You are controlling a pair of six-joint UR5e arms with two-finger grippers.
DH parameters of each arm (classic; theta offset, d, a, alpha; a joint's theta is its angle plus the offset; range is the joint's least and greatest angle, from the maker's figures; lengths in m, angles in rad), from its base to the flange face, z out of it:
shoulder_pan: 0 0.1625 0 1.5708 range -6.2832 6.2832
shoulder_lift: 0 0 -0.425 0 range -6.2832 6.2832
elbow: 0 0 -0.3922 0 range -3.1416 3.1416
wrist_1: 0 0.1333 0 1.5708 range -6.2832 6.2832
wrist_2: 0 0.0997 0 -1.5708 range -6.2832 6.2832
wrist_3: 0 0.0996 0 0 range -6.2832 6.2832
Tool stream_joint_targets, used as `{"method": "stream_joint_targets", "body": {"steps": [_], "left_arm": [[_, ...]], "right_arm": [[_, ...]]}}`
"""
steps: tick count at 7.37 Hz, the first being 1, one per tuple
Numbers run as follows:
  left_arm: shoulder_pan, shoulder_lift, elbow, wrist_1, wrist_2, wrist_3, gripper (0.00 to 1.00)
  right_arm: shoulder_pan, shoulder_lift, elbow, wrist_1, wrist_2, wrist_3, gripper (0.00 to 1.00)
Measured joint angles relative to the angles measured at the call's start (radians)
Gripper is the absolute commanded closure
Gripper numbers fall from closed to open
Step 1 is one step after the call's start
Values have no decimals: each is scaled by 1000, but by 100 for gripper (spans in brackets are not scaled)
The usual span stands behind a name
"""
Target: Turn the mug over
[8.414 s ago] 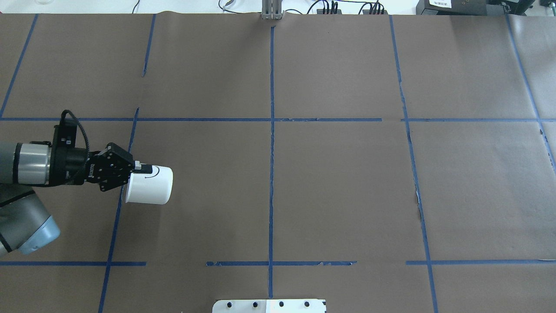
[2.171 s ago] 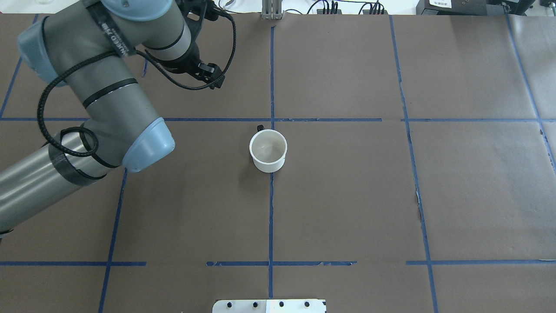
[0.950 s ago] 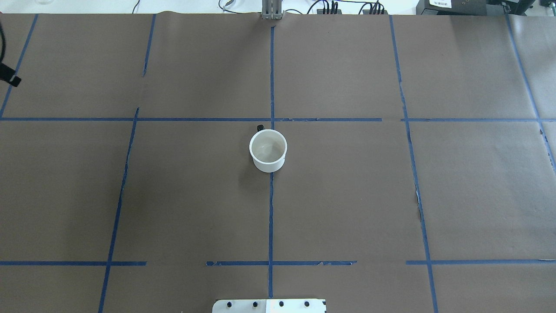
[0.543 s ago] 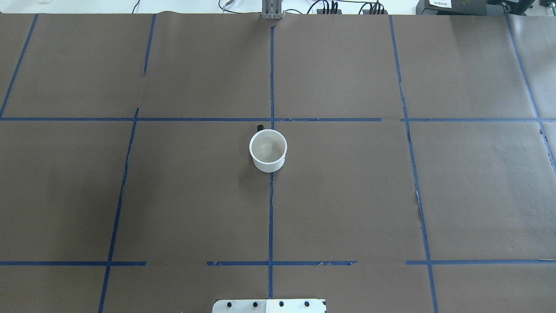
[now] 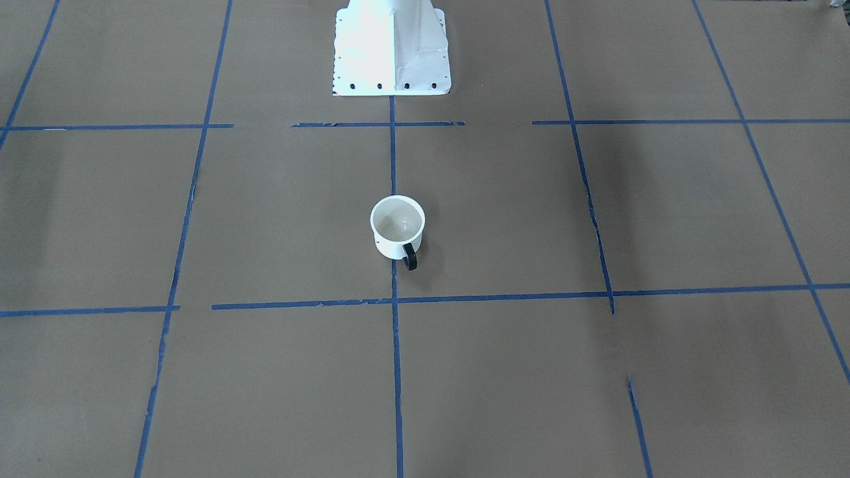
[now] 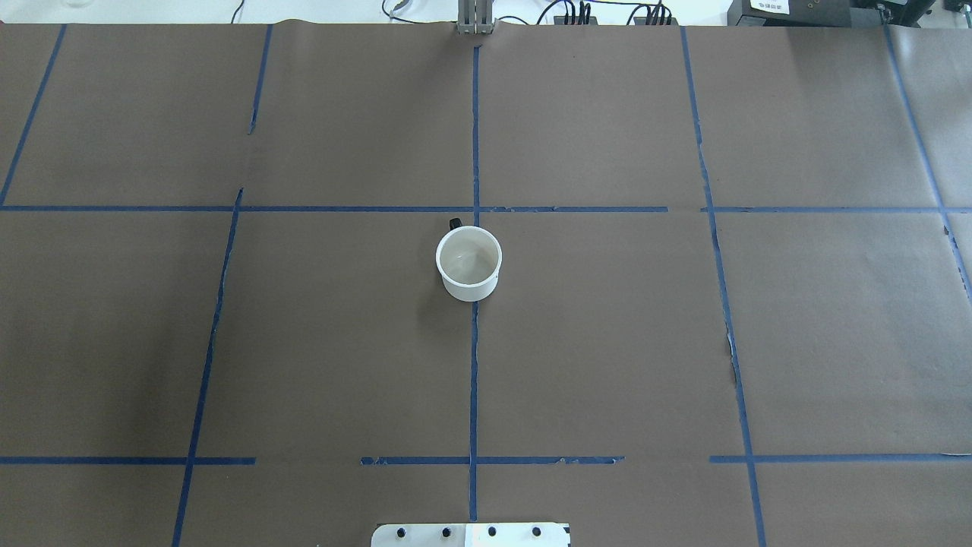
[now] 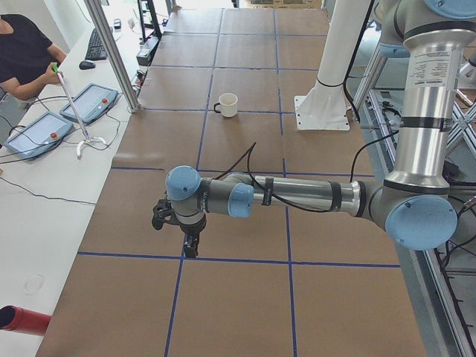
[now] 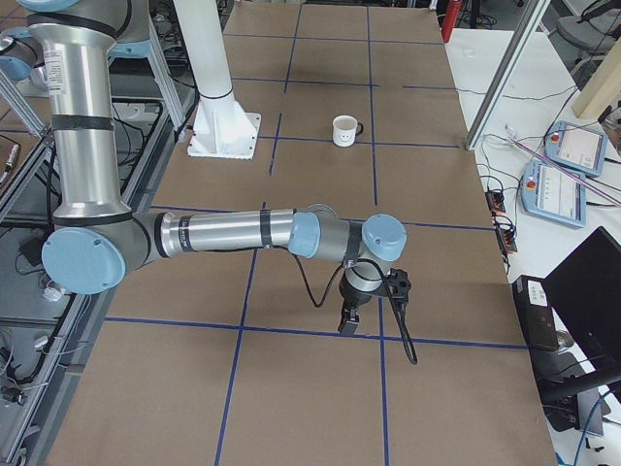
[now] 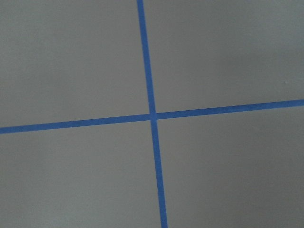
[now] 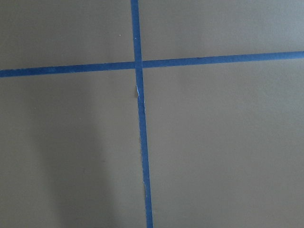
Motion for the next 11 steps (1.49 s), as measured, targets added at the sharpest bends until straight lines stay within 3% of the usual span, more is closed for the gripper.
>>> {"method": "stream_joint_targets", "body": {"steps": [5, 11], "left_arm": [[-15, 13, -3, 14, -41, 111, 0], [-36, 20, -23, 39, -66, 118, 0]], "right_arm": [[0, 0, 0, 0, 0, 0, 0], [0, 0, 0, 0, 0, 0, 0]]}}
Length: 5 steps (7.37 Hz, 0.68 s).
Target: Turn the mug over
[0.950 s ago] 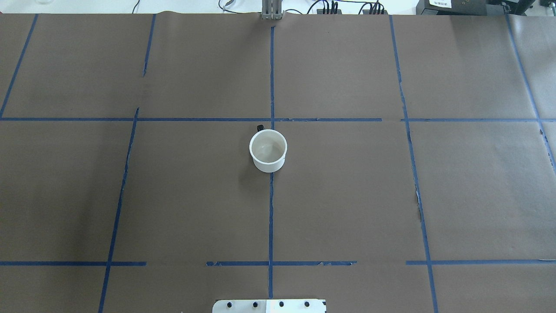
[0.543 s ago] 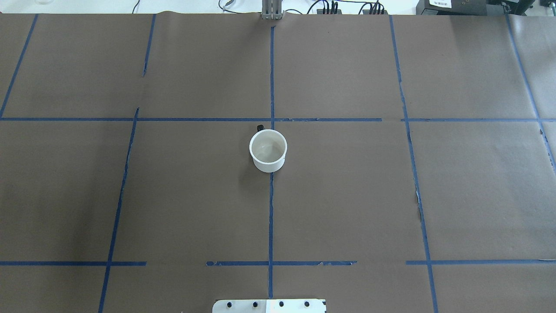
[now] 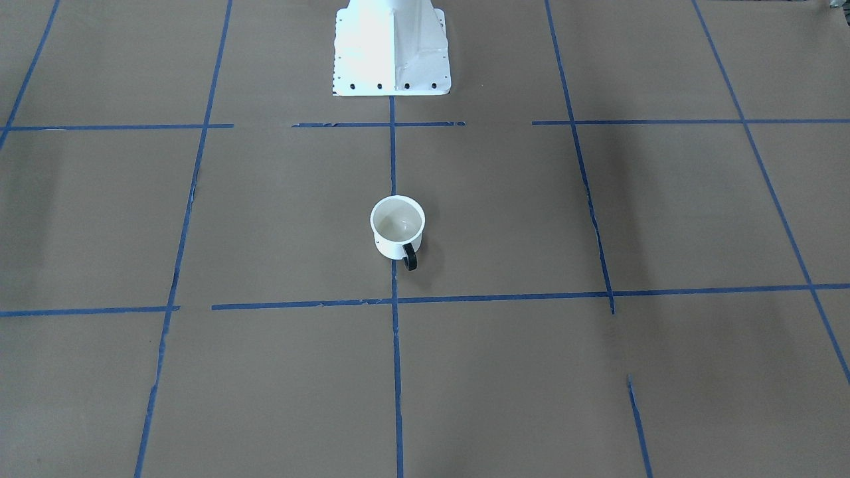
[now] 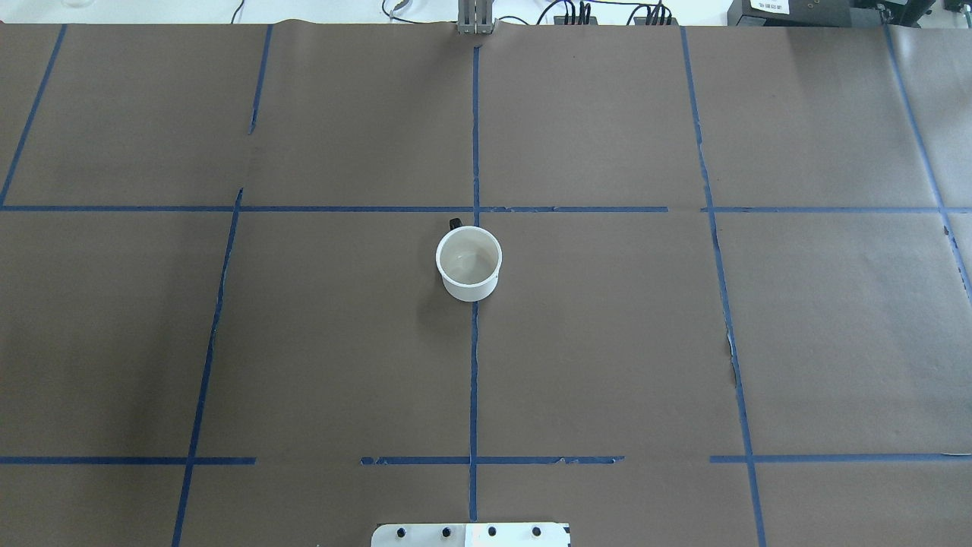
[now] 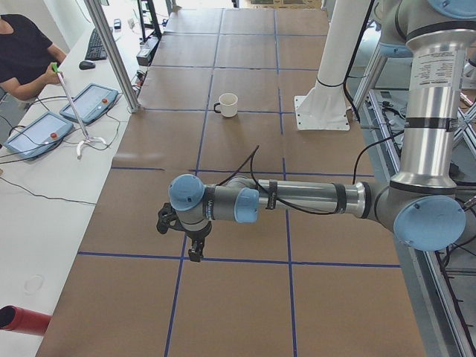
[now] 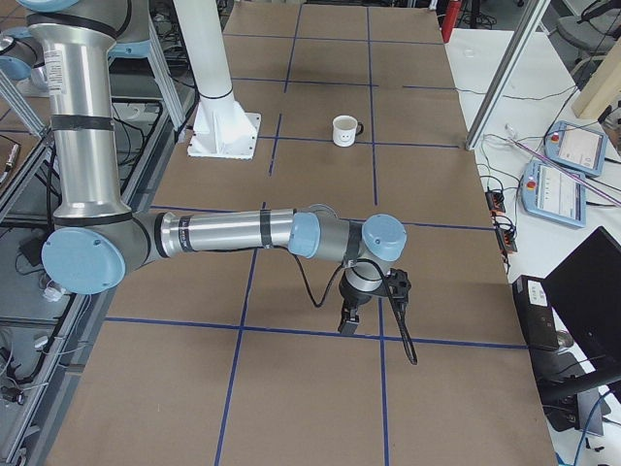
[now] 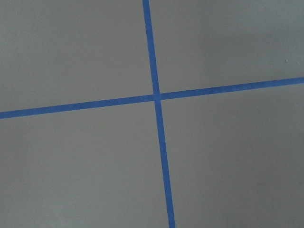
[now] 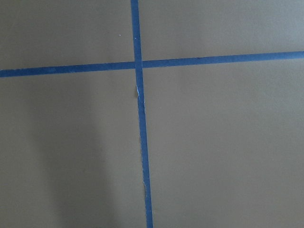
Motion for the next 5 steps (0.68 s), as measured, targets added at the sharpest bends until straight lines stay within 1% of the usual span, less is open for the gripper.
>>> {"method": "stream_joint_targets", "body": {"steps": [5], "left_arm": [[-23, 2, -14, 26, 0, 0, 0]], "right_arm": [[0, 0, 0, 0, 0, 0, 0]]}}
